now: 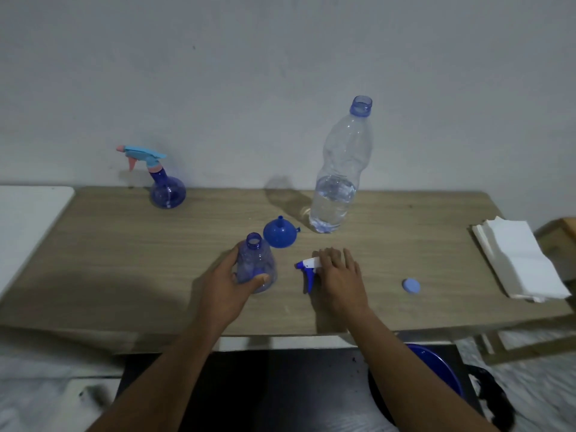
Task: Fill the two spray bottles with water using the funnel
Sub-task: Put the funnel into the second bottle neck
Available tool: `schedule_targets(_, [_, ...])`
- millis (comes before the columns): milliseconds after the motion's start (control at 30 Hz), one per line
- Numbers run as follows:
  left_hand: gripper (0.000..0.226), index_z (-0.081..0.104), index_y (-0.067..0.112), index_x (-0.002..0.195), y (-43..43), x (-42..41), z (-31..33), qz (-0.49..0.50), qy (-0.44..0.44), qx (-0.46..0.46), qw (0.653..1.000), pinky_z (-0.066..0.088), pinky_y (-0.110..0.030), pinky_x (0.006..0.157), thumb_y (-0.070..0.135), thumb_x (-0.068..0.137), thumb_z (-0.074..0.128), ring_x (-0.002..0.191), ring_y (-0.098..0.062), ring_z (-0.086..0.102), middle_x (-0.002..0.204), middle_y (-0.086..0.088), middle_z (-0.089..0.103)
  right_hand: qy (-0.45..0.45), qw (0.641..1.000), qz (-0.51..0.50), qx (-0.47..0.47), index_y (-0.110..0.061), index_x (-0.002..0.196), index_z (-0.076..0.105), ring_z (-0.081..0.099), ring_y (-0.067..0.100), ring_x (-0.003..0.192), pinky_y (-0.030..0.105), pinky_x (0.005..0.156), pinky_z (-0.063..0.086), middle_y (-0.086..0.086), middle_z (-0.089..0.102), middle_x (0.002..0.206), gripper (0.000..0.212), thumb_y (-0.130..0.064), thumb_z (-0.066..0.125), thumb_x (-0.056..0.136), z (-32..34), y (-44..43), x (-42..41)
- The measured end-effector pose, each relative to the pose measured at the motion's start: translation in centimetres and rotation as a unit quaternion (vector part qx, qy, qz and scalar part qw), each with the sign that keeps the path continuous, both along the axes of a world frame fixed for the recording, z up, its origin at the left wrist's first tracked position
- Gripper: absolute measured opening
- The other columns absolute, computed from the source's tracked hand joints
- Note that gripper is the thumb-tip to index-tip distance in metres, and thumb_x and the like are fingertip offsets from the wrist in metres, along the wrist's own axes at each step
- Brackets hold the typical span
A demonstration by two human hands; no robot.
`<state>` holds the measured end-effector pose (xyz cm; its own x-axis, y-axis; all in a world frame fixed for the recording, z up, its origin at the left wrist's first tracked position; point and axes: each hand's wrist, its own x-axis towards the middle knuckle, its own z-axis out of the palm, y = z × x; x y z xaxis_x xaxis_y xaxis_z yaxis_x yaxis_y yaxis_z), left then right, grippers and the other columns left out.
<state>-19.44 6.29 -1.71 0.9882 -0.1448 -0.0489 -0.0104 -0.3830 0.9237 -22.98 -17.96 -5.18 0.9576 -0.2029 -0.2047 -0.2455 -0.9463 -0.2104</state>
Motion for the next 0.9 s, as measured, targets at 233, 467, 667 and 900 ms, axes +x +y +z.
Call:
schedule_targets(233, [0.066,0.055,0.038,0.130,0.0,0.0,-0.2,-0.008,0.002,-0.004,1.000,0.051,-0.009,0.082,0.019,0.076,0.087,0.098,0.013,0.064,0.107,0.024,0.066,-0.018,0.999,-0.011,0.032,-0.018,0.160,0.010,0.006,0.037,0.154,0.056,0.121,0.015,0.016,0.009,0.167,0.067,-0.034,0.040,0.102,0.7,0.7,-0.3])
schedule_targets(467, [0.068,0.053,0.054,0.123,0.2,0.1,-1.0,0.012,0.006,-0.037,0.999,0.056,-0.030,0.096,0.019,0.075,0.087,0.109,-0.007,0.067,0.113,0.022,0.067,-0.156,0.972,0.008,0.177,-0.018,0.133,0.046,0.061,0.027,0.109,0.032,0.077,0.044,0.008,0.059,0.128,0.037,-0.025,0.055,0.098,2.4,3.9,5.9])
schedule_targets(667, [0.071,0.055,0.057,0.123,0.1,0.3,-1.2,0.008,0.001,-0.042,0.999,0.056,-0.040,0.098,0.016,0.075,0.087,0.111,-0.006,0.067,0.116,0.020,0.069,-0.058,0.980,-0.012,0.188,-0.013,0.139,0.042,0.054,0.033,0.120,0.042,0.096,0.047,0.014,0.057,0.133,0.074,-0.036,0.076,0.078,2.0,4.7,11.3])
schedule_targets(900, [0.072,0.054,0.036,0.138,0.1,0.2,-0.7,-0.001,0.002,-0.039,0.999,0.056,-0.037,0.097,0.022,0.075,0.087,0.112,-0.004,0.064,0.121,0.017,0.068,-0.056,0.986,-0.011,0.154,-0.014,0.125,0.054,0.061,0.029,0.105,0.033,0.078,0.045,0.008,0.066,0.117,0.063,-0.042,0.080,0.075,3.4,4.2,12.0])
